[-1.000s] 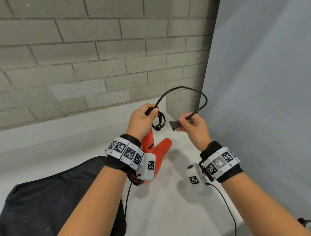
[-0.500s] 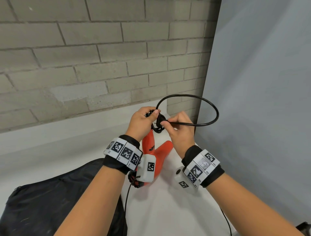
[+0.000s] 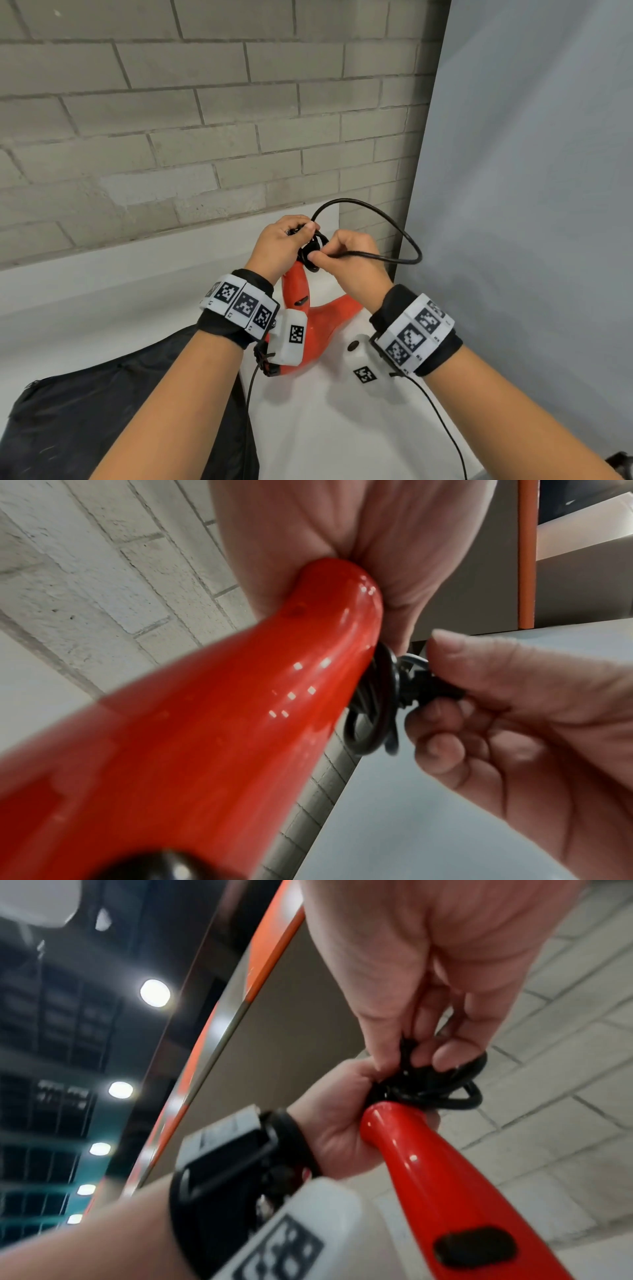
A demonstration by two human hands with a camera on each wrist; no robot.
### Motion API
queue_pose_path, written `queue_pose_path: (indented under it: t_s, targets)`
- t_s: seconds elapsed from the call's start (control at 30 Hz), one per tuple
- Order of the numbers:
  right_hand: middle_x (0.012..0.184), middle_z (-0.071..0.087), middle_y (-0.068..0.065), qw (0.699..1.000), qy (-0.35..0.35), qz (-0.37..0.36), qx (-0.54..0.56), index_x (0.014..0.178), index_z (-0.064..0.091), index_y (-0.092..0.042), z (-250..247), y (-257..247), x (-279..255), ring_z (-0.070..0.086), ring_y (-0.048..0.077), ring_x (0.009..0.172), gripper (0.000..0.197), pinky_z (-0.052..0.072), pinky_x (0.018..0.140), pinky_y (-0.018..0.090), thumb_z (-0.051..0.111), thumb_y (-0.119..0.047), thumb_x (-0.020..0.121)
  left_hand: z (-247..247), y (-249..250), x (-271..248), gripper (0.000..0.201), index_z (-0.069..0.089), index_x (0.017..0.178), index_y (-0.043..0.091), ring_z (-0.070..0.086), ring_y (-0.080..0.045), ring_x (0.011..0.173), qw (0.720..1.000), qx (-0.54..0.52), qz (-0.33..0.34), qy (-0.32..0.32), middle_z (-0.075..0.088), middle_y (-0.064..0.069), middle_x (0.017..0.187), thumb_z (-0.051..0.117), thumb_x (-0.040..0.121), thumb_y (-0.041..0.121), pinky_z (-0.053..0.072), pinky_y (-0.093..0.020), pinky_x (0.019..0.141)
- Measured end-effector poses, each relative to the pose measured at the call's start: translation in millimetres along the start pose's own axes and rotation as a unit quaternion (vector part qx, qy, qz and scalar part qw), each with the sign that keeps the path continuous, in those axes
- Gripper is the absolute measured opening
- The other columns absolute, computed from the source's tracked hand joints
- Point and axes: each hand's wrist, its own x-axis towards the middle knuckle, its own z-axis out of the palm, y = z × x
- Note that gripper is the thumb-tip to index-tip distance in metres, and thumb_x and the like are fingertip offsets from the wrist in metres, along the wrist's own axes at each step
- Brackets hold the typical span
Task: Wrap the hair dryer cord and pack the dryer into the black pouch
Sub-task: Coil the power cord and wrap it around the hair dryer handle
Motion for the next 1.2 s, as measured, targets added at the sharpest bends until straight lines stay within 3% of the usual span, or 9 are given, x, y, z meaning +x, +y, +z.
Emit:
queue_pose_path:
  t_s: [0.27, 0.4, 0.5, 0.57, 0.67, 0.8, 0.97, 1.13, 1.2]
  targets:
    - [0.056, 0.054, -0.003, 0.999, -0.027, 0.006, -0.021, 0.050, 0.050, -0.018, -3.8, -7.7, 8.1, 0.050, 0.001, 0.049, 0.034, 0.039, 0.047, 0.006, 0.070, -0.007, 0.074, -1.6, 4.2, -4.8, 0.013, 0.065, 0.093, 0.011, 0.058, -0.018, 0.092, 0.998, -0.020, -0.005, -0.057, 0.061, -0.006, 0.099, 0.052, 0.089, 0.011, 0.045, -0.028, 0.089]
    - [0.061, 0.048, -0.004, 0.998, 0.038, 0.006, -0.049, 0.058, 0.044, -0.018, 4.3, 3.4, 9.5, 0.046, 0.006, 0.055, 0.032, 0.039, 0.048, 0.005, 0.070, -0.006, 0.074, 5.3, 6.1, -8.2, 0.013, 0.063, 0.093, 0.016, 0.061, -0.014, 0.077, 0.997, -0.033, -0.005, -0.072, 0.064, -0.001, 0.083, 0.051, 0.091, 0.013, 0.053, -0.024, 0.071]
    - [0.085, 0.050, -0.003, 0.988, 0.098, -0.036, -0.110, 0.084, 0.050, -0.015, 7.0, 12.5, 5.8, 0.047, 0.009, 0.077, 0.023, 0.037, 0.063, 0.010, 0.070, -0.013, 0.073, 6.3, 4.8, -9.2, 0.015, 0.063, 0.090, 0.021, 0.061, -0.004, 0.071, 0.996, -0.056, 0.004, -0.069, 0.064, 0.003, 0.081, 0.049, 0.091, 0.015, 0.051, -0.018, 0.070]
    - [0.108, 0.055, 0.003, 0.995, 0.058, -0.026, -0.081, 0.112, 0.051, -0.012, 5.2, 19.0, 9.4, 0.052, 0.012, 0.097, 0.034, 0.039, 0.073, 0.006, 0.063, -0.012, 0.080, 7.9, 4.3, -11.5, 0.015, 0.063, 0.094, 0.018, 0.062, 0.004, 0.070, 0.994, -0.067, 0.012, -0.082, 0.064, 0.004, 0.083, 0.048, 0.091, 0.014, 0.050, -0.012, 0.071]
    - [0.106, 0.063, 0.005, 0.998, -0.053, 0.026, 0.032, 0.123, 0.051, -0.012, 2.2, 22.0, 15.2, 0.059, 0.011, 0.094, 0.035, 0.045, 0.072, 0.001, 0.054, -0.008, 0.088, 12.9, 5.3, -14.6, 0.017, 0.060, 0.101, 0.014, 0.063, 0.004, 0.068, 0.992, -0.077, 0.009, -0.097, 0.064, 0.003, 0.083, 0.047, 0.091, 0.009, 0.053, -0.016, 0.069]
    - [0.098, 0.064, 0.008, 0.990, -0.114, 0.010, -0.076, 0.109, 0.053, -0.011, -13.0, 33.6, 7.6, 0.059, 0.017, 0.089, 0.022, 0.047, 0.079, 0.029, 0.051, -0.024, 0.091, 13.9, 6.1, -14.6, 0.023, 0.059, 0.107, 0.018, 0.055, 0.001, 0.055, 0.992, -0.075, 0.027, -0.096, 0.058, 0.013, 0.059, 0.045, 0.093, 0.007, 0.046, -0.014, 0.062]
    - [0.100, 0.063, 0.018, 0.942, -0.163, 0.093, -0.277, 0.099, 0.056, -0.005, -40.0, 86.4, -8.8, 0.056, 0.026, 0.086, 0.023, 0.045, 0.079, 0.034, 0.037, -0.018, 0.096, 9.6, 4.7, -10.8, 0.024, 0.059, 0.112, 0.011, 0.042, -0.001, 0.042, 0.993, -0.108, -0.002, -0.037, 0.056, 0.019, 0.052, 0.043, 0.094, 0.008, 0.036, -0.010, 0.048]
    - [0.117, 0.061, 0.015, 0.807, -0.307, 0.187, -0.467, 0.109, 0.061, -0.005, -34.3, 113.2, -12.3, 0.056, 0.031, 0.109, 0.027, 0.045, 0.091, 0.034, 0.044, -0.015, 0.089, 9.0, 4.2, -9.4, 0.020, 0.063, 0.099, 0.015, 0.042, -0.001, 0.041, 0.993, -0.117, -0.018, -0.019, 0.059, 0.014, 0.061, 0.045, 0.093, 0.010, 0.036, -0.012, 0.048]
    - [0.119, 0.061, 0.011, 0.821, -0.289, 0.169, -0.463, 0.117, 0.057, -0.010, -27.2, 102.4, -8.7, 0.058, 0.029, 0.108, 0.031, 0.047, 0.093, 0.035, 0.049, -0.020, 0.089, 11.3, 4.2, -9.2, 0.020, 0.064, 0.094, 0.019, 0.042, -0.001, 0.041, 0.994, -0.108, -0.017, -0.020, 0.052, 0.005, 0.066, 0.046, 0.093, 0.011, 0.036, -0.013, 0.049]
